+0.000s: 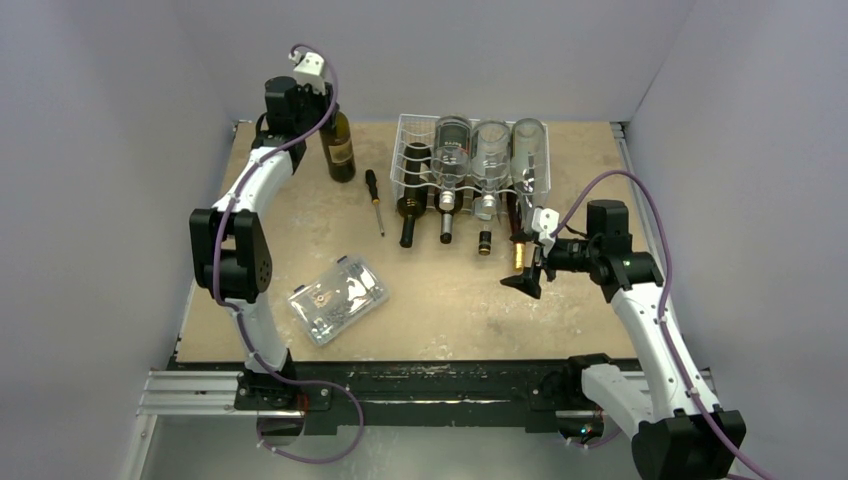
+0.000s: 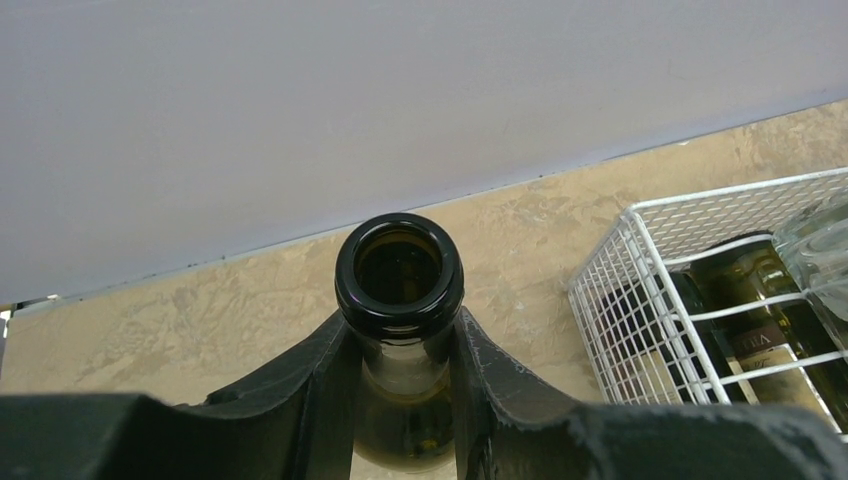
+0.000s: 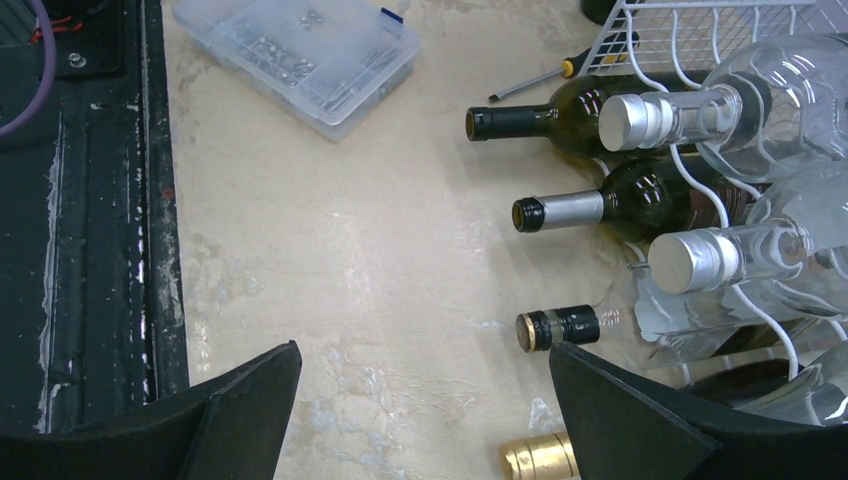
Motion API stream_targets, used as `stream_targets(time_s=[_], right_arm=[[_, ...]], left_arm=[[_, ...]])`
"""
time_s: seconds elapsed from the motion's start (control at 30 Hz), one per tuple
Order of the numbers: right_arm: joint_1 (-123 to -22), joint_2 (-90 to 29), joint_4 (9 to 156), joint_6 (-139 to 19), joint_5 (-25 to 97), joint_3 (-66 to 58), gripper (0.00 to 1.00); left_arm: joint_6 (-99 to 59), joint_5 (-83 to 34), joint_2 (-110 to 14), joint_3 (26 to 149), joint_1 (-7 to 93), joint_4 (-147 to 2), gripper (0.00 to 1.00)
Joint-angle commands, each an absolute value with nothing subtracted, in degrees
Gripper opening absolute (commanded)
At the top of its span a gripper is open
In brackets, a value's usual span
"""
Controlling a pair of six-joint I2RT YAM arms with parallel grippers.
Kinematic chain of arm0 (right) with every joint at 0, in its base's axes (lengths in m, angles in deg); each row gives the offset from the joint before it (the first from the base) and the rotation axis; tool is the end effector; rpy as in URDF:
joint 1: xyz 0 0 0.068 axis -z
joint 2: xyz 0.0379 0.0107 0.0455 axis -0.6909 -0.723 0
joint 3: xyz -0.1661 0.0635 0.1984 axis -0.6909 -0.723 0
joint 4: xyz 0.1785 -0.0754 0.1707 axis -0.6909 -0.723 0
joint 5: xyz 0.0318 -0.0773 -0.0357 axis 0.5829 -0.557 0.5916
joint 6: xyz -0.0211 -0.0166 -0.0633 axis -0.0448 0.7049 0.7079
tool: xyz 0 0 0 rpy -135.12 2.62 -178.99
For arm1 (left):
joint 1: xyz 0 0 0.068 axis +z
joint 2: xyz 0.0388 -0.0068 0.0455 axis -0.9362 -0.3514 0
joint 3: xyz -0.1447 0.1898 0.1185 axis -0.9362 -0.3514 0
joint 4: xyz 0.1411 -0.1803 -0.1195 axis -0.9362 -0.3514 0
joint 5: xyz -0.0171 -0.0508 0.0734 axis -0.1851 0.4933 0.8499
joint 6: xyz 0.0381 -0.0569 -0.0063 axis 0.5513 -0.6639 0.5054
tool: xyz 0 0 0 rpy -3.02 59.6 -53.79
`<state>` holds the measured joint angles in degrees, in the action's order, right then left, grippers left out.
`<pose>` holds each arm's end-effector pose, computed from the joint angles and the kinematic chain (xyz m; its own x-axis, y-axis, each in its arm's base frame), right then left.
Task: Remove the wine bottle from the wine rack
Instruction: Place the wine bottle at the center of the board.
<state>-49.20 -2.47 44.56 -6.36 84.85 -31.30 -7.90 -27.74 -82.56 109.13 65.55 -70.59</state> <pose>0.1817 0.0639 0.2886 0.0165 -0.4054 -0.9140 -0.9455 0.2909 -0.1461 0.4804 -0.0435 0.3191 -0.2100 0.0190 -0.9775 0.2585 0.9653 -0.0368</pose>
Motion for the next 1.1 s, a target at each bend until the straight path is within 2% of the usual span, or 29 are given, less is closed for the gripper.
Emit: stream_targets(time_s=[0.0,0.2,0.3,0.57,0.67,0.8,1.07], right_arm=[[-48.91,-2.4,44.33,-5.61,85.02,-30.57,0.99],[-48.8,-2.21,44.43,-5.62,85.2,-30.66,0.99],[-48.73,-2.05,44.42,-5.62,85.29,-30.64,0.99],[-48.41,-1.64,44.83,-5.79,85.38,-30.82,0.99],[-48.14,-1.22,45.24,-5.84,85.9,-30.91,0.99],[-47.65,-0.41,46.28,-6.55,86.42,-31.09,0.99],[-45.66,0.45,46.78,-6.83,87.29,-31.32,0.99]], left_arm=[[-7.39,-26.91,-79.89,108.61,65.99,-60.1,0.24],[-9.95,-25.8,-78.58,107.06,66.06,-60.91,0.57],[-11.06,-25.88,-77.73,107.24,66.02,-62.11,0.7],[-15.47,-24.81,-72.63,108.13,66.08,-69.03,0.96],[-19.93,-24.6,-69.72,109.18,66.34,-75.25,1.0],[-26.91,-25.98,-64.44,107.72,67.34,-82.69,1.0],[-44.43,-35.97,-50.49,93.82,71.7,-86.14,1.0]])
